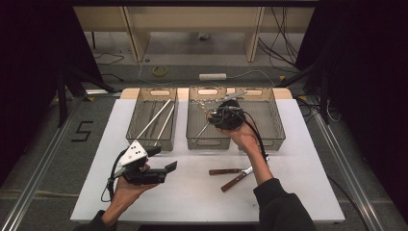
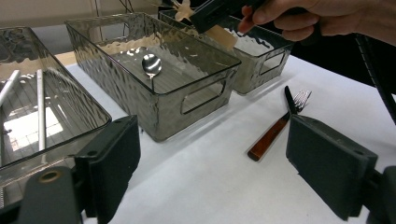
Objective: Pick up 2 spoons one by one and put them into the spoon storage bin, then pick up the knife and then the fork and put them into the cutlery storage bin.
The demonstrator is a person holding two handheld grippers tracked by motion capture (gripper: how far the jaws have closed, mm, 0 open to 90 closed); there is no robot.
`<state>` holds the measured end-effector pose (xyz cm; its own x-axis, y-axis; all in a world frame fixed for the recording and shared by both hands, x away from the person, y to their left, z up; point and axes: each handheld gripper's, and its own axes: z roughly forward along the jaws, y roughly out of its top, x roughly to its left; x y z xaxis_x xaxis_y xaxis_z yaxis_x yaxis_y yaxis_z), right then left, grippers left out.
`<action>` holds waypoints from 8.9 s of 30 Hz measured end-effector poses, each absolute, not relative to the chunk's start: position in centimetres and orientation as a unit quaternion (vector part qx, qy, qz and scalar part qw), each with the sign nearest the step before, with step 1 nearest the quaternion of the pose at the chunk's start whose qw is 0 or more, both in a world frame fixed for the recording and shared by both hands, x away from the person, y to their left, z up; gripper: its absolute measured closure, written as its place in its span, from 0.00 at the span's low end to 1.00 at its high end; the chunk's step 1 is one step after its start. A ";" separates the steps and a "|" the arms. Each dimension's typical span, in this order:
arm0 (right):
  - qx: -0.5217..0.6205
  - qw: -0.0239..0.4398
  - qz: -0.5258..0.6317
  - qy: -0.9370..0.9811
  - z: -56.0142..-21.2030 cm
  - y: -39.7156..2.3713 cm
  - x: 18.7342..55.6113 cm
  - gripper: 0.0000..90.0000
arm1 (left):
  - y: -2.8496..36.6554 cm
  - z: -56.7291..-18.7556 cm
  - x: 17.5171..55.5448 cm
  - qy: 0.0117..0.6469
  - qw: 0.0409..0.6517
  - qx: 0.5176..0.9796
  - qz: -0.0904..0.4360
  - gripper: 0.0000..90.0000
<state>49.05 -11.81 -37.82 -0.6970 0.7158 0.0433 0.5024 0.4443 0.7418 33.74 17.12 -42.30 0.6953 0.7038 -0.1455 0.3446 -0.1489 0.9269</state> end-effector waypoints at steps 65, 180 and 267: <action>0.439 0.119 0.318 0.832 -42.0 -8.2 52.2 0.79 | 17.4 -42.3 33.8 0.355 0.548 0.739 0.168 0.19; 0.365 0.034 0.254 0.895 -47.1 -13.2 38.1 1.00 | 17.8 -42.3 33.4 0.364 0.545 0.733 0.181 0.18; 0.423 0.062 0.201 0.882 -42.7 -26.1 36.8 0.47 | 17.9 -42.2 33.4 0.368 0.546 0.730 0.181 0.18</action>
<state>36.79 -26.06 -42.72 -0.6345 0.7705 0.0612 0.7211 0.5617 0.4057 33.39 17.94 -42.21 0.6638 0.7352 -0.1372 0.3395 -0.1327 0.9312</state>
